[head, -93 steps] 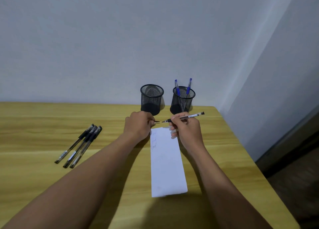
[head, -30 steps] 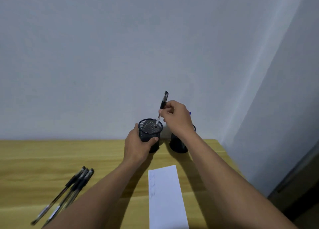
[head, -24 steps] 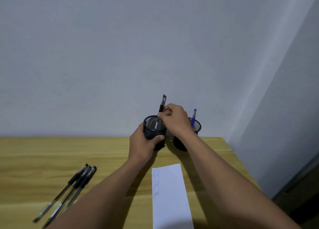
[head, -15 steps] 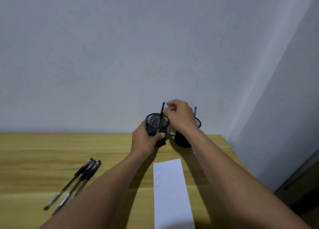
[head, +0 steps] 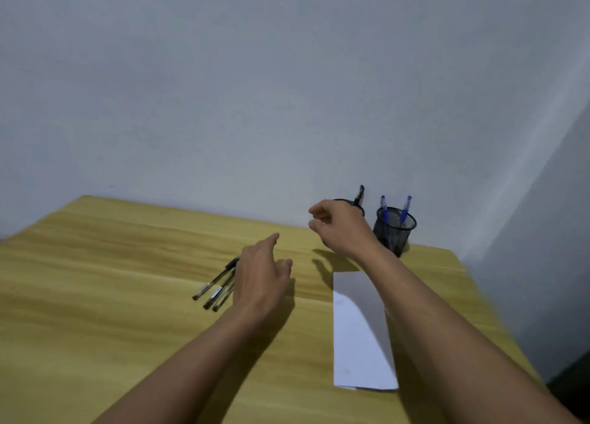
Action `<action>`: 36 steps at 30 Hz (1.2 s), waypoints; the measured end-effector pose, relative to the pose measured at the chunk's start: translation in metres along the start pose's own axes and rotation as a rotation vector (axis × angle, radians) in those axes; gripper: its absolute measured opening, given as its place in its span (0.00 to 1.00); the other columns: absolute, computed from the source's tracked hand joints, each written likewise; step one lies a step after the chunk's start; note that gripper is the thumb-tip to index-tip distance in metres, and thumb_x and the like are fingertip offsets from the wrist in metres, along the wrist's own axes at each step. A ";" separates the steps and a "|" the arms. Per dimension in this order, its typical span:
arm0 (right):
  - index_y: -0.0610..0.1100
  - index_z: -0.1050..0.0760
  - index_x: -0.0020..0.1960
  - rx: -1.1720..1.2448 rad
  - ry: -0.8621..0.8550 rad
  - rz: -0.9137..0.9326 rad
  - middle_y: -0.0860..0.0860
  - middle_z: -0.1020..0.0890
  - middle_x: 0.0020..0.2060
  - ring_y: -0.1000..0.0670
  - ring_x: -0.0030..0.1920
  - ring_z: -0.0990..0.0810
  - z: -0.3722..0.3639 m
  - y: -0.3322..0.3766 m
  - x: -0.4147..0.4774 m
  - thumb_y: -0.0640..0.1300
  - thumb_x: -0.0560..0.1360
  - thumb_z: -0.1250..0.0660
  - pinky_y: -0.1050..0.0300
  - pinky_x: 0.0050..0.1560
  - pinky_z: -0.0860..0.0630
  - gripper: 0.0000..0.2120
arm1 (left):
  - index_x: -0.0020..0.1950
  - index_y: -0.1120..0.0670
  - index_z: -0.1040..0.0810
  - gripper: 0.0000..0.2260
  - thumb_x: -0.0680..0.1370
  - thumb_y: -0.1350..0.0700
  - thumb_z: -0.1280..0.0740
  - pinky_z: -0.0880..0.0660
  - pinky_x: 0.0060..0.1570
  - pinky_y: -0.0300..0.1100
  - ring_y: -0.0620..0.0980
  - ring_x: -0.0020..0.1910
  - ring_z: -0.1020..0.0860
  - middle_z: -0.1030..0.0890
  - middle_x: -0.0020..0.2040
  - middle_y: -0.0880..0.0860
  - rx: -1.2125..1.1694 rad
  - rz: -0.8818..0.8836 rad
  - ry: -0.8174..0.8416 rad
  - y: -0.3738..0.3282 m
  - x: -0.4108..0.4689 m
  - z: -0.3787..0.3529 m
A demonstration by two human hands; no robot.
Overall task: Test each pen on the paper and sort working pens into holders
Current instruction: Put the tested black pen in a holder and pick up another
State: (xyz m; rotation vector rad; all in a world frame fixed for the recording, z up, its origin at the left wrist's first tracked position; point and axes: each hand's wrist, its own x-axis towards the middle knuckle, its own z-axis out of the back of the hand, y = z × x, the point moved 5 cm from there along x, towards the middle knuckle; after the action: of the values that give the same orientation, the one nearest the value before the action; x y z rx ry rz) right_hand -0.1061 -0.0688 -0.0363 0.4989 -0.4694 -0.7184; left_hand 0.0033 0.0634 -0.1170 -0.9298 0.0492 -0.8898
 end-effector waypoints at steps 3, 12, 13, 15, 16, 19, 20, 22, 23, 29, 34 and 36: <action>0.46 0.20 0.65 -0.054 0.113 0.078 0.50 0.16 0.60 0.51 0.61 0.19 -0.041 0.028 -0.008 0.46 0.79 0.31 0.53 0.62 0.23 0.15 | 0.70 0.51 0.26 0.22 0.76 0.51 0.30 0.26 0.60 0.52 0.55 0.61 0.24 0.19 0.62 0.51 0.080 -0.023 -0.084 0.024 -0.019 0.041; 0.50 0.18 0.62 -0.182 0.295 0.200 0.48 0.17 0.58 0.44 0.54 0.18 -0.136 0.063 -0.039 0.40 0.81 0.39 0.48 0.53 0.20 0.15 | 0.58 0.45 0.20 0.12 0.76 0.46 0.34 0.29 0.50 0.46 0.50 0.52 0.27 0.19 0.53 0.46 0.350 -0.001 -0.103 0.068 -0.063 0.073; 0.49 0.18 0.62 -0.227 0.313 0.236 0.48 0.17 0.60 0.43 0.57 0.19 -0.143 0.063 -0.040 0.39 0.81 0.40 0.48 0.56 0.21 0.16 | 0.56 0.45 0.20 0.11 0.76 0.46 0.34 0.29 0.50 0.47 0.50 0.50 0.27 0.18 0.52 0.46 0.369 -0.001 -0.097 0.070 -0.066 0.072; 0.49 0.19 0.64 -0.303 0.332 0.295 0.47 0.17 0.62 0.42 0.62 0.21 -0.151 0.062 -0.041 0.38 0.80 0.40 0.47 0.59 0.23 0.17 | 0.54 0.45 0.19 0.09 0.76 0.46 0.34 0.29 0.49 0.48 0.51 0.49 0.26 0.17 0.50 0.45 0.400 0.013 -0.093 0.071 -0.068 0.072; 0.49 0.20 0.65 -0.330 0.331 0.313 0.47 0.18 0.62 0.42 0.63 0.22 -0.153 0.060 -0.041 0.39 0.80 0.40 0.47 0.60 0.23 0.18 | 0.52 0.46 0.19 0.08 0.76 0.46 0.34 0.29 0.48 0.48 0.51 0.49 0.26 0.17 0.49 0.45 0.411 0.020 -0.096 0.071 -0.069 0.071; 0.47 0.18 0.61 -0.369 0.292 0.359 0.47 0.18 0.58 0.43 0.62 0.23 -0.153 0.056 -0.043 0.40 0.80 0.39 0.46 0.57 0.23 0.14 | 0.49 0.46 0.19 0.06 0.77 0.48 0.35 0.31 0.47 0.47 0.52 0.48 0.25 0.16 0.45 0.45 0.441 0.029 -0.086 0.070 -0.069 0.069; 0.47 0.18 0.58 -0.378 0.279 0.377 0.48 0.18 0.56 0.43 0.60 0.23 -0.151 0.055 -0.044 0.40 0.80 0.39 0.45 0.55 0.23 0.12 | 0.48 0.47 0.19 0.06 0.77 0.49 0.35 0.31 0.47 0.47 0.52 0.47 0.25 0.16 0.44 0.46 0.449 0.022 -0.078 0.069 -0.068 0.068; 0.47 0.19 0.54 -0.391 0.261 0.419 0.49 0.18 0.52 0.44 0.57 0.23 -0.147 0.054 -0.047 0.40 0.81 0.39 0.45 0.52 0.23 0.10 | 0.48 0.47 0.17 0.06 0.77 0.51 0.34 0.27 0.48 0.48 0.52 0.45 0.22 0.15 0.43 0.47 0.437 0.005 -0.062 0.068 -0.067 0.068; 0.47 0.19 0.53 -0.394 0.253 0.438 0.49 0.18 0.51 0.44 0.56 0.24 -0.144 0.053 -0.048 0.41 0.81 0.39 0.46 0.51 0.24 0.10 | 0.48 0.48 0.17 0.06 0.77 0.52 0.34 0.25 0.47 0.48 0.52 0.44 0.21 0.15 0.43 0.48 0.399 0.000 -0.061 0.066 -0.066 0.069; 0.50 0.21 0.55 -0.267 0.089 0.444 0.54 0.18 0.49 0.50 0.54 0.28 -0.108 0.041 -0.057 0.43 0.83 0.39 0.52 0.50 0.27 0.08 | 0.59 0.51 0.19 0.11 0.77 0.57 0.30 0.21 0.51 0.44 0.44 0.47 0.20 0.18 0.52 0.47 -0.052 -0.062 -0.208 0.045 -0.058 0.079; 0.45 0.20 0.57 0.065 -0.058 0.196 0.52 0.17 0.47 0.51 0.51 0.22 -0.064 0.024 -0.065 0.43 0.83 0.36 0.57 0.47 0.27 0.07 | 0.69 0.50 0.26 0.22 0.76 0.54 0.27 0.23 0.50 0.37 0.41 0.49 0.20 0.19 0.52 0.45 -0.316 -0.010 -0.199 0.010 -0.044 0.071; 0.44 0.20 0.55 0.223 -0.126 0.079 0.52 0.16 0.46 0.52 0.49 0.19 -0.048 0.015 -0.071 0.42 0.82 0.35 0.63 0.45 0.25 0.06 | 0.69 0.48 0.27 0.22 0.76 0.52 0.28 0.23 0.51 0.41 0.43 0.50 0.20 0.19 0.52 0.45 -0.321 -0.003 -0.130 -0.004 -0.038 0.060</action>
State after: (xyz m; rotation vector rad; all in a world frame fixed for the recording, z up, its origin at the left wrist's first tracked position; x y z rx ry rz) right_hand -0.1188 0.0046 -0.0823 0.6425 -0.6887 -0.6269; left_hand -0.0004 0.1291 -0.0895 -1.2857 0.0802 -0.8361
